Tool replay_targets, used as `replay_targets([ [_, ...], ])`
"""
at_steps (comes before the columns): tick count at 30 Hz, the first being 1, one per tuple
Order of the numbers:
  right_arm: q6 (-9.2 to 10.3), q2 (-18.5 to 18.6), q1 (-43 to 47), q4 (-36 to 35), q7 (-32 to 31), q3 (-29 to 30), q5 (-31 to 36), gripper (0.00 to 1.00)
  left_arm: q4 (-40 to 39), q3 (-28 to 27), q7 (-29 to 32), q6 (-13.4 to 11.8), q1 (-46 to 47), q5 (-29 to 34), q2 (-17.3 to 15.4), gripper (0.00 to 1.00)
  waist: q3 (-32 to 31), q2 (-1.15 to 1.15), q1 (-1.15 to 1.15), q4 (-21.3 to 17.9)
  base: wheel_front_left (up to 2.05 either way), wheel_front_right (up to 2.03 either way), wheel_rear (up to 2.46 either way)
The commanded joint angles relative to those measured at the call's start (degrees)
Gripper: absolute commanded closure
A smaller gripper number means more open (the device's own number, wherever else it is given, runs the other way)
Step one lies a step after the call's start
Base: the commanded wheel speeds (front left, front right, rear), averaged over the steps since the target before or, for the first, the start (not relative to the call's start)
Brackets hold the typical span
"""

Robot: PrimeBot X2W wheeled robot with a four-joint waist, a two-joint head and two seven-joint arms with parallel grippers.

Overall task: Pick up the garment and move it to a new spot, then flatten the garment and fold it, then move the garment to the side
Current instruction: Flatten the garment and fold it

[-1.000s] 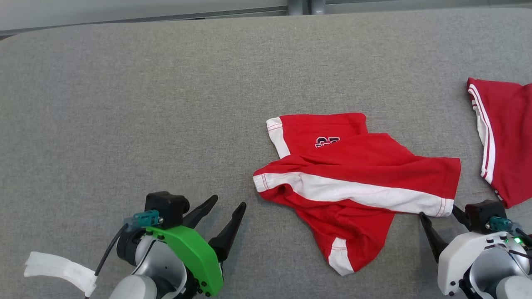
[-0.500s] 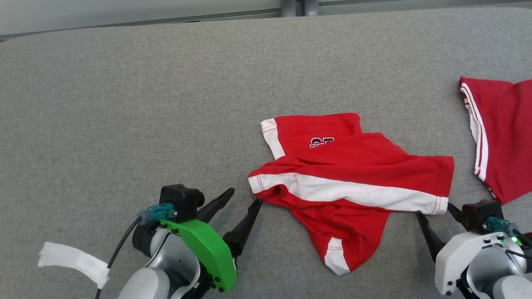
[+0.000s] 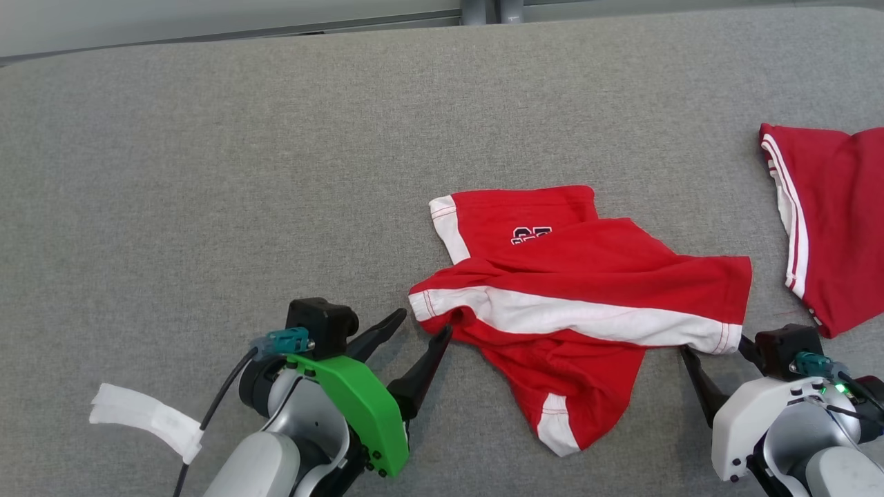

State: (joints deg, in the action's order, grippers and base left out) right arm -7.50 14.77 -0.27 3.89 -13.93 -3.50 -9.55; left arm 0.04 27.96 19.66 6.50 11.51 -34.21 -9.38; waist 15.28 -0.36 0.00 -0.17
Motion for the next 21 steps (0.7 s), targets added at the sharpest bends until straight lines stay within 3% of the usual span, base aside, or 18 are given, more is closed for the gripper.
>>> replay_targets([
  [1,0.02,-0.20,-0.51,0.23,0.41,-0.25,-0.17,0.00,0.45,0.08,-0.11,0.07,1.04,-0.18,0.17,0.00,0.04,0.36,0.00,0.02,0.00,0.00,0.00],
  [15,0.02,-0.78,-2.45,1.94,1.62,-1.85,-0.13,0.00,5.81,0.32,-0.02,-0.43,4.52,-2.52,2.82,0.00,0.52,0.36,0.00,-0.66,0.00,0.00,0.00],
  [16,0.02,-0.78,-2.49,2.09,1.70,-1.89,-0.16,0.00,6.14,0.24,-0.19,-0.51,4.67,-2.74,3.03,0.03,0.49,0.36,0.00,-0.71,0.00,0.00,0.00],
  [17,0.02,-0.78,-2.53,2.13,1.98,-2.20,-0.34,0.02,6.50,0.19,-0.27,-0.52,4.92,-2.95,3.17,0.17,0.44,0.36,0.00,-0.75,0.00,0.00,0.00],
  [19,0.02,-0.78,-2.81,2.22,2.63,-2.83,-0.86,0.85,7.18,0.22,-0.73,-0.49,5.52,-2.89,3.33,0.99,0.32,0.36,0.00,-0.81,0.00,0.00,0.00],
  [20,0.02,-0.63,-2.96,2.34,2.81,-3.49,-1.49,1.00,7.55,0.28,-0.88,-0.44,5.73,-2.92,3.46,1.00,0.20,0.36,0.00,-0.83,0.00,0.00,0.00],
  [21,0.02,-0.29,-3.14,2.29,3.09,-4.41,-2.13,1.00,7.89,0.67,-0.83,-0.23,5.91,-3.17,3.52,1.00,0.05,0.36,0.00,-0.86,0.00,0.00,0.00],
])
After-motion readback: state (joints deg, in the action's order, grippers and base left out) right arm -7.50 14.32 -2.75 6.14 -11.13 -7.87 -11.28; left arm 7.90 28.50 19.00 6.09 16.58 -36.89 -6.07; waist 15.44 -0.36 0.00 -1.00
